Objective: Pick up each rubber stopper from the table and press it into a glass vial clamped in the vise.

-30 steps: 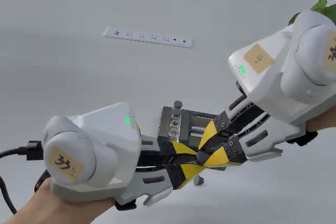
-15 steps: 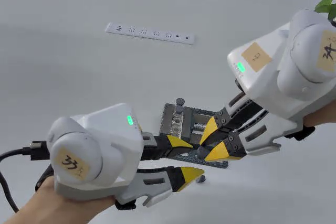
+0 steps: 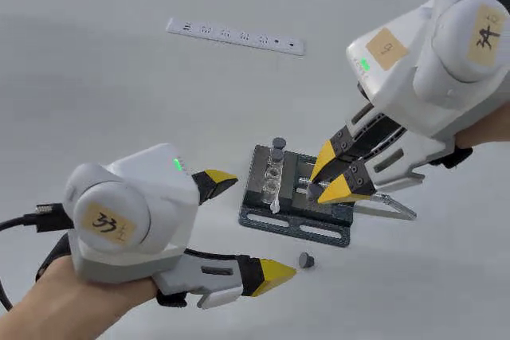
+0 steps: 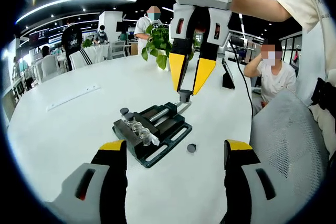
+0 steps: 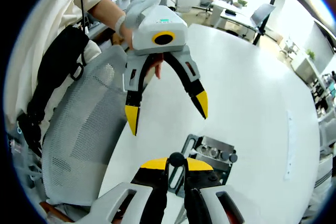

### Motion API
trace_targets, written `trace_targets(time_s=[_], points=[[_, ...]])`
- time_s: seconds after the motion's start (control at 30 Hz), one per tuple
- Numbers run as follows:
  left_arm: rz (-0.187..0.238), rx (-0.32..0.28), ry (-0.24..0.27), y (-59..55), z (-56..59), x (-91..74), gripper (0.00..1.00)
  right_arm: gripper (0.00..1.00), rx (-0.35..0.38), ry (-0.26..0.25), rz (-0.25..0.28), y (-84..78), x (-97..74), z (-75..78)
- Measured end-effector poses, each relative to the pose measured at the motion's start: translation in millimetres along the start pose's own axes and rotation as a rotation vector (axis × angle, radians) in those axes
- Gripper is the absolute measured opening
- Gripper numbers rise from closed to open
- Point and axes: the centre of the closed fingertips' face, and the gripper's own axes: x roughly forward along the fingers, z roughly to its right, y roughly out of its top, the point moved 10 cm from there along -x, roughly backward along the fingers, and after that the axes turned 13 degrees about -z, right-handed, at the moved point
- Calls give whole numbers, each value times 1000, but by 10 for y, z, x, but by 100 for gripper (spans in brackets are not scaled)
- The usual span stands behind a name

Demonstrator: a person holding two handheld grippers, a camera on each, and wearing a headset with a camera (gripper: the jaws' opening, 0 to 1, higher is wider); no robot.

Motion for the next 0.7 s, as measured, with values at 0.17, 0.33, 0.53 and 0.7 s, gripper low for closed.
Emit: trace_targets(time_s=[0.17,0.33,0.53,0.7], points=[[0,5,72,-37,-70,-25,93,6,-23,-11,-17,-12,22,177],[-6,-10,86,-75,-127,-32,98,6,-65,-30,-46,-36,84,352],[-7,-21,97,-77,-125,-28,99,6,-122,-38,-71,-32,204,468],[-7,-28,101,-76,-118,-14,99,5,-178,-28,-91,-10,281,491]])
